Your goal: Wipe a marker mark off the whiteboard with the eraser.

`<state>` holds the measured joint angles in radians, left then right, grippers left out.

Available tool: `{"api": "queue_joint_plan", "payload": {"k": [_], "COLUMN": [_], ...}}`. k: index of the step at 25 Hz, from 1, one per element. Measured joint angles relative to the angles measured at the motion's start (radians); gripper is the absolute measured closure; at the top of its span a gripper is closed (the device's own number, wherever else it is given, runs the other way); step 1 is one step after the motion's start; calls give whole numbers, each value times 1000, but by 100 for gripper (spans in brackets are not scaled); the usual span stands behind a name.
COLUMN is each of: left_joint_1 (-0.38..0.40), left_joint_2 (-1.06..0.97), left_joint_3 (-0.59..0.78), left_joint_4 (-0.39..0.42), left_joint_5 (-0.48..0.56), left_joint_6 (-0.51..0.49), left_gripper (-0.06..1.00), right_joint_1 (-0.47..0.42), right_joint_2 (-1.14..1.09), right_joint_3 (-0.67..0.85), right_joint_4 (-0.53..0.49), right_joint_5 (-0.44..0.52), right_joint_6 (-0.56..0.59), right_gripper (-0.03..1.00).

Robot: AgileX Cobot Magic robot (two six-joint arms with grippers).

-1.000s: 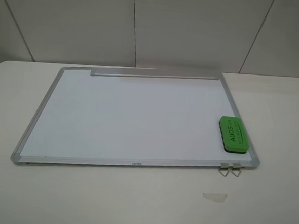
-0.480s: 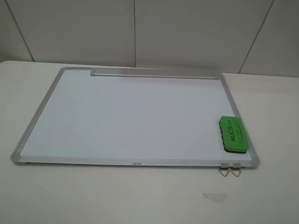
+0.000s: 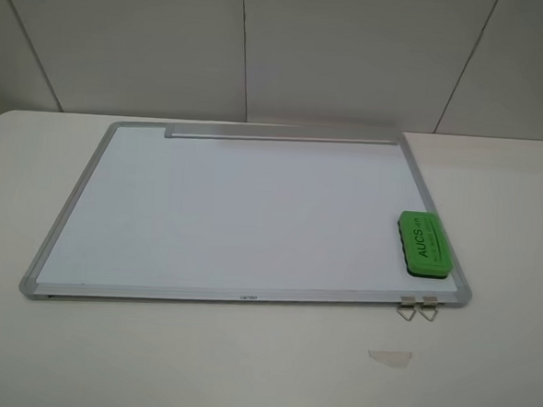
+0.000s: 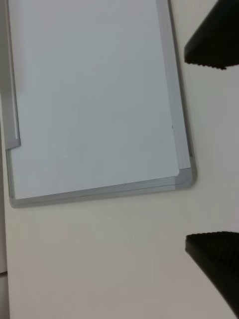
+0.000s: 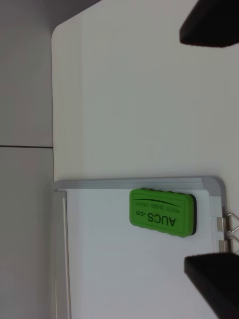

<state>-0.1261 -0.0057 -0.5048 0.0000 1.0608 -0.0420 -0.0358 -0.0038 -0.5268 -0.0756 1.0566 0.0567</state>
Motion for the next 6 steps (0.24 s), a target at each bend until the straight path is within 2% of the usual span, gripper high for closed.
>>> {"api": "queue_joint_plan", "payload": {"k": [6], "left_joint_1": [0], "left_joint_2": [0], "left_joint_3": [0], "left_joint_4": [0], "left_joint_5": [0], "left_joint_6": [0], "left_gripper": [26], "right_joint_1": [0], "right_joint_2": [0], "right_joint_3": [0], "right_joint_4": [0], "right_joint_5": [0], "right_joint_6": [0], "right_gripper": [14]}}
